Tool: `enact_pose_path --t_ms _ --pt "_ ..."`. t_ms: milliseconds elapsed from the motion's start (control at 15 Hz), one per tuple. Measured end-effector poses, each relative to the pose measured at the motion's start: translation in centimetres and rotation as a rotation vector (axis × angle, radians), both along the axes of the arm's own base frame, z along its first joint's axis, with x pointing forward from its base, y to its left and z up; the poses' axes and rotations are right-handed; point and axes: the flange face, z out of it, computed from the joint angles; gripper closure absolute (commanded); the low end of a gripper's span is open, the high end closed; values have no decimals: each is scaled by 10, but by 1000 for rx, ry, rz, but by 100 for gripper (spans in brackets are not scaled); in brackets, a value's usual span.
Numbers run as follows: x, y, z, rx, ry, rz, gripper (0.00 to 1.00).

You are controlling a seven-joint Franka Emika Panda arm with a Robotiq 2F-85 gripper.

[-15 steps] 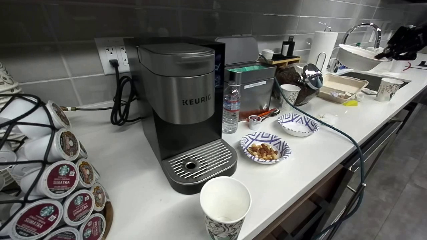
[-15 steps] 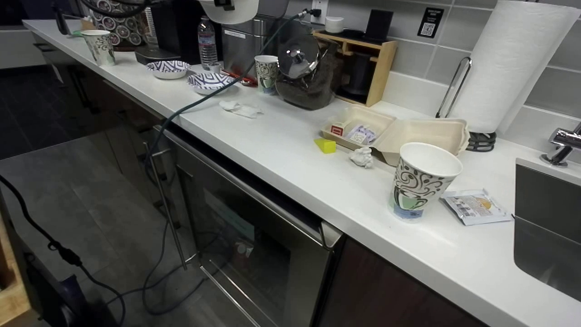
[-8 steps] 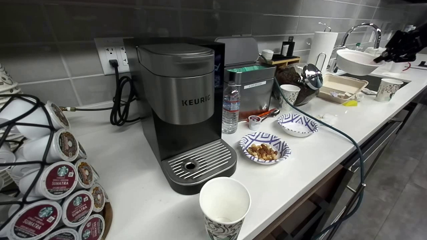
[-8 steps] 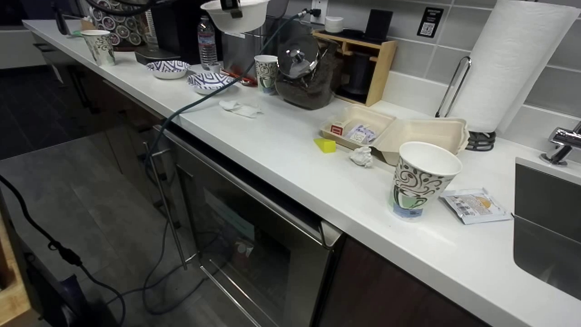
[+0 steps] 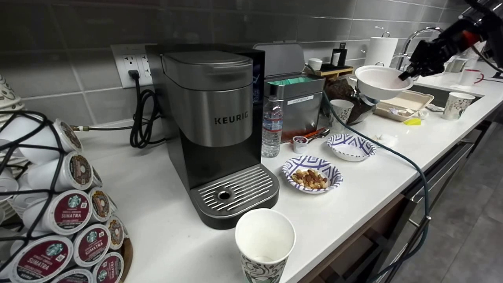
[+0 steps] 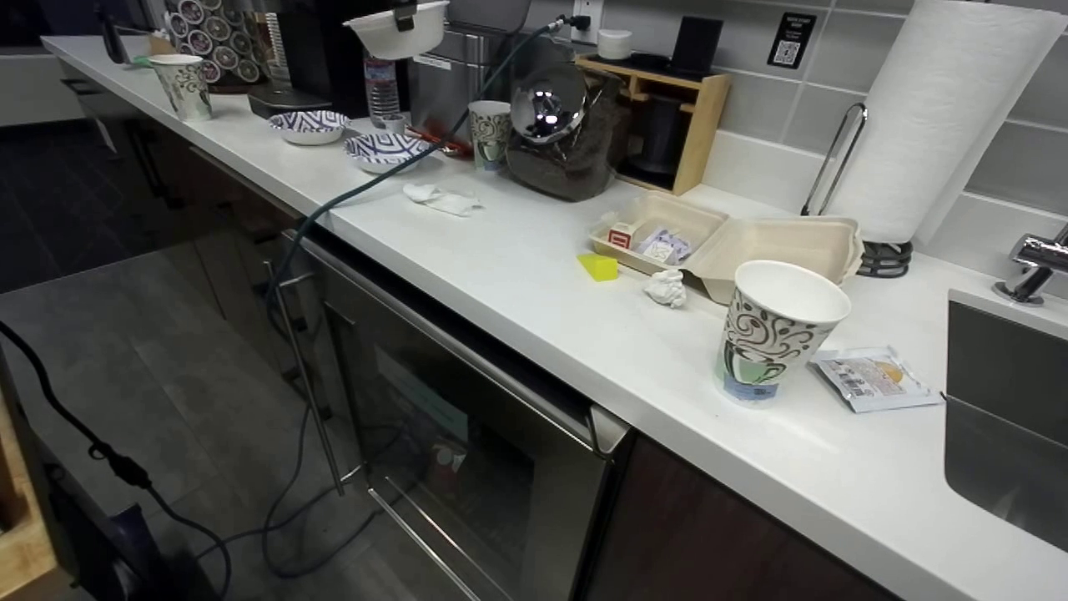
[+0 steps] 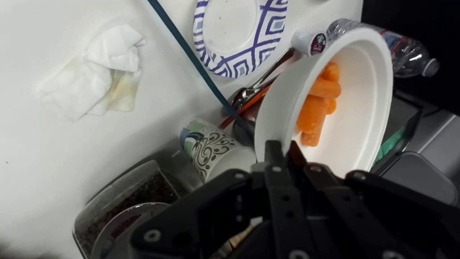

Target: Pour the contents of the white bowl into the striped bowl

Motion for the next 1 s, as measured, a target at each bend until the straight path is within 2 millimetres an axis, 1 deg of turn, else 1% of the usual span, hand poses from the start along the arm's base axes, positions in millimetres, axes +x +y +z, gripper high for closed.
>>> enact_pose_path --t_ms 200,400,467,533,733,800,1000 --pt "17 30 1 -146 -22 25 98" --pt "30 49 0 -280 -47 41 98" --pt "34 52 1 -334 -64 43 98" --pt "36 54 2 -385 -88 39 94" --pt "38 54 4 -414 -123 17 94" --pt "38 53 5 -414 -123 16 98" --pt "38 54 4 -424 -122 23 98"
